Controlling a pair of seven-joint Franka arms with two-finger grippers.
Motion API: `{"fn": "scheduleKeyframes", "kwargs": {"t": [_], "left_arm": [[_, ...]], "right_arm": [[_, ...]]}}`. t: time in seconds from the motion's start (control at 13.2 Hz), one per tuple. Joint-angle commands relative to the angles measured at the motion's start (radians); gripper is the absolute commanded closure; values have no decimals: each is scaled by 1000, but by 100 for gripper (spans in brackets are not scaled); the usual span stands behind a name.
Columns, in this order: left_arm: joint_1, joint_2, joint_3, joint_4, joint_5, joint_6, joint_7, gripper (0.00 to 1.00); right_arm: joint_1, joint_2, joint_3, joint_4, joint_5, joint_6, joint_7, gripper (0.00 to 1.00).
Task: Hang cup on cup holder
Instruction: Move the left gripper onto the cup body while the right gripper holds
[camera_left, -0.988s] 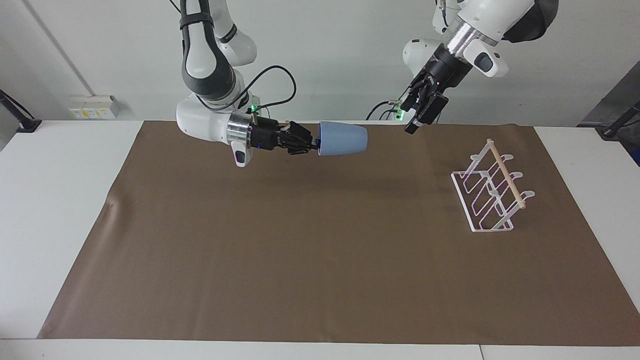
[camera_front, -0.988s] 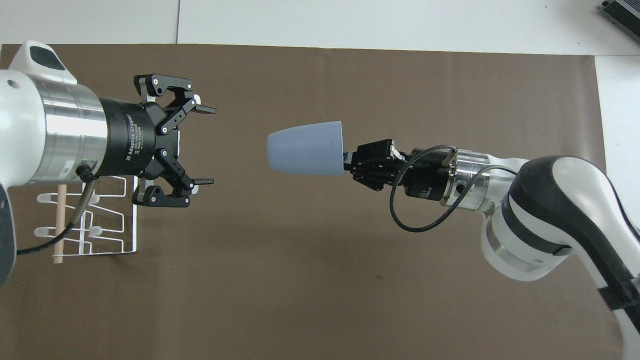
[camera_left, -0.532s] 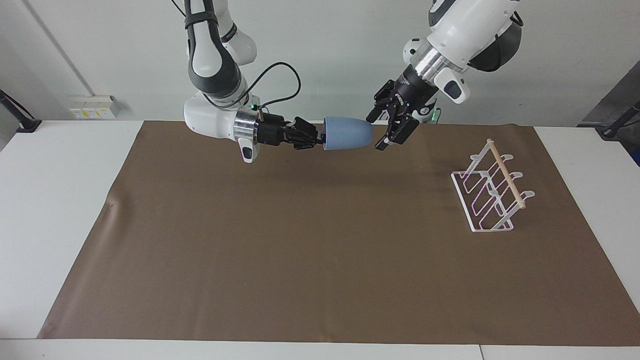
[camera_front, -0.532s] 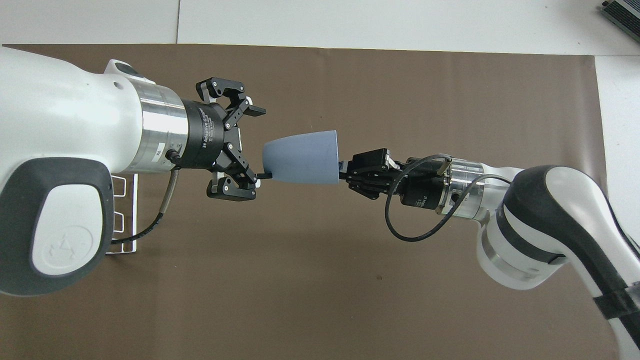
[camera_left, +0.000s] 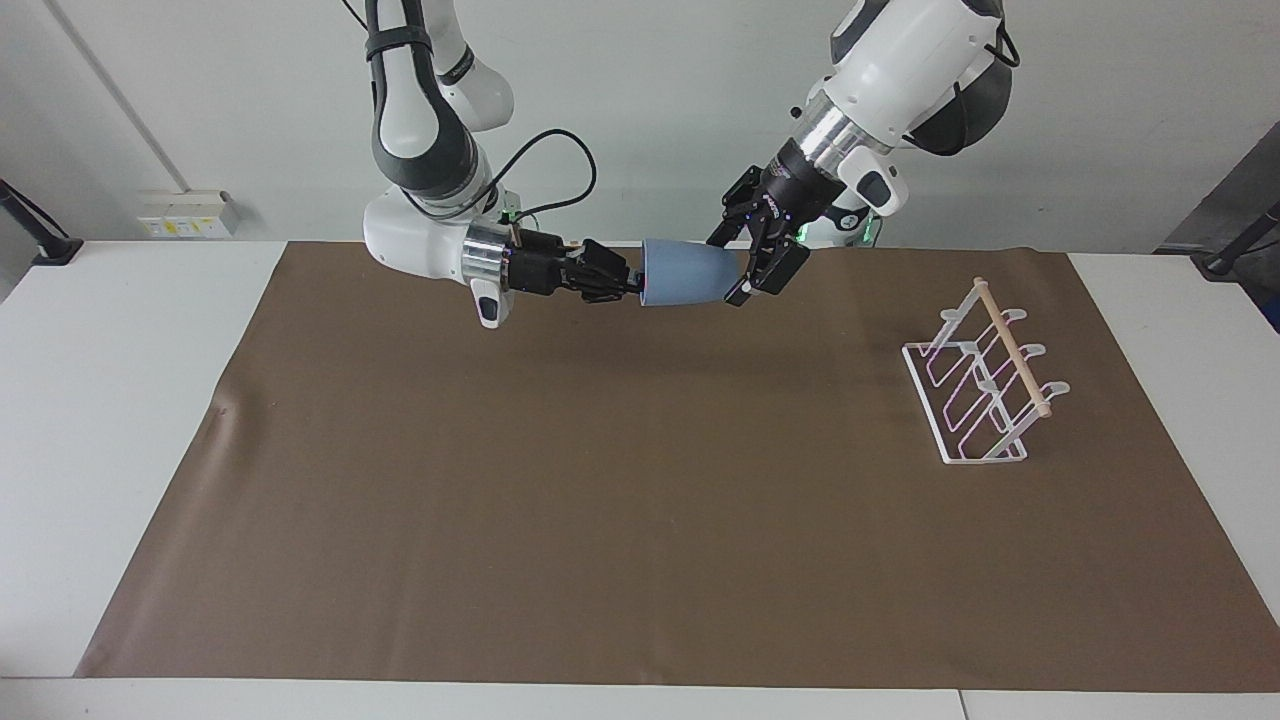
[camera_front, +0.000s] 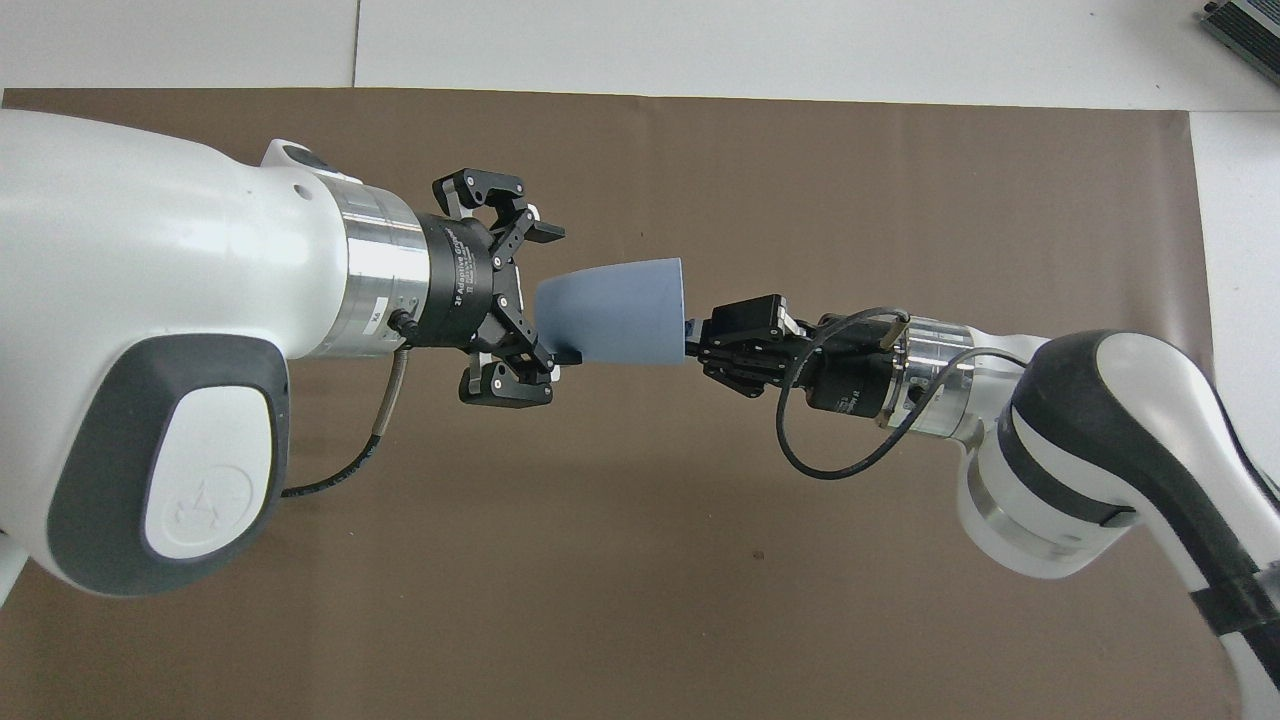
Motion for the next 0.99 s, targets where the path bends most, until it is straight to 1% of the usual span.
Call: {"fn": "scheduleKeyframes", "kwargs": {"t": [0.0,0.23,0.3,0.53,0.68,0.84,0.91], "left_arm": [[-23,-1,12,-38,-7,52,-27,0],[-24,-2,10,-45,-6,69,-43,0],[-24,-1,10,-42,-6,77,-66,14],[-24,-1,10,-42,3,77,-69,72],[-24,-2,10,-42,3,77,-72,90],[-24,-1,12,-39,11,75,-72,99],[-23,-2,10,-39,25,74,-66,100]], "right_arm": [[1,-31,8,-26,36,-6,-27,100],[1,-31,8,-26,36,-6,-27,100],[1,-31,8,-26,36,-6,-27,100],[1,-31,8,-26,36,-6,-27,100],[1,-31,8,-26,36,-8,-27,100],[-1,-31,8,-26,34,-1,-21,100],[-1,-31,8,-26,34,6,-16,96]]}}
